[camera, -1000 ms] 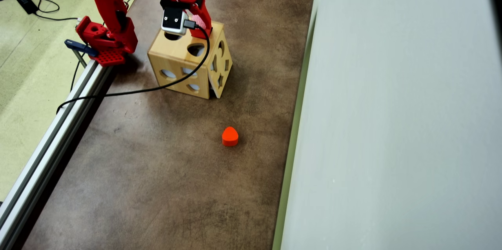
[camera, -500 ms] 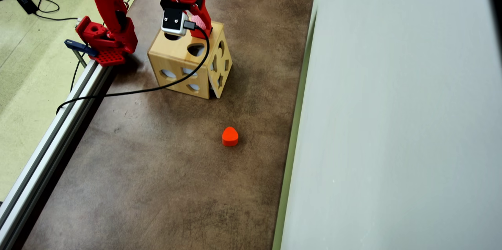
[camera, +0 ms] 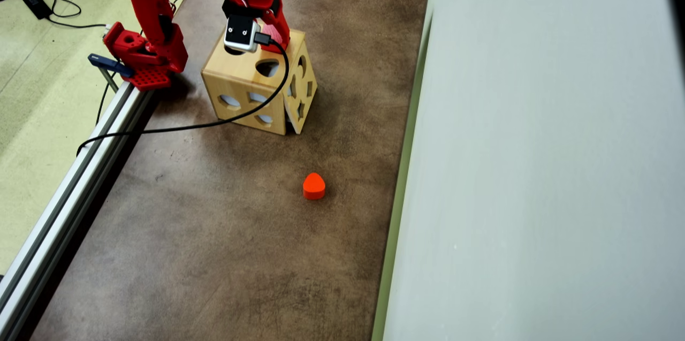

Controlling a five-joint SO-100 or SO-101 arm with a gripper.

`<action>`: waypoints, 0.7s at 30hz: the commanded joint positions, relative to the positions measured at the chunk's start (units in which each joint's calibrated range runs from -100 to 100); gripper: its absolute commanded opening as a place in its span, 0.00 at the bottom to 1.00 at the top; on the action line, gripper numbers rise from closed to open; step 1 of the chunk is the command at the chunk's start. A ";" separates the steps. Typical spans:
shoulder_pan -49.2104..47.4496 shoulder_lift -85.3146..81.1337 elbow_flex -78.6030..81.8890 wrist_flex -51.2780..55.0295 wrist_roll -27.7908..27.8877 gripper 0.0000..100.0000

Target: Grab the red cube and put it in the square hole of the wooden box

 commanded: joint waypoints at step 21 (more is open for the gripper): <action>1.06 -64.92 15.89 3.56 0.54 0.10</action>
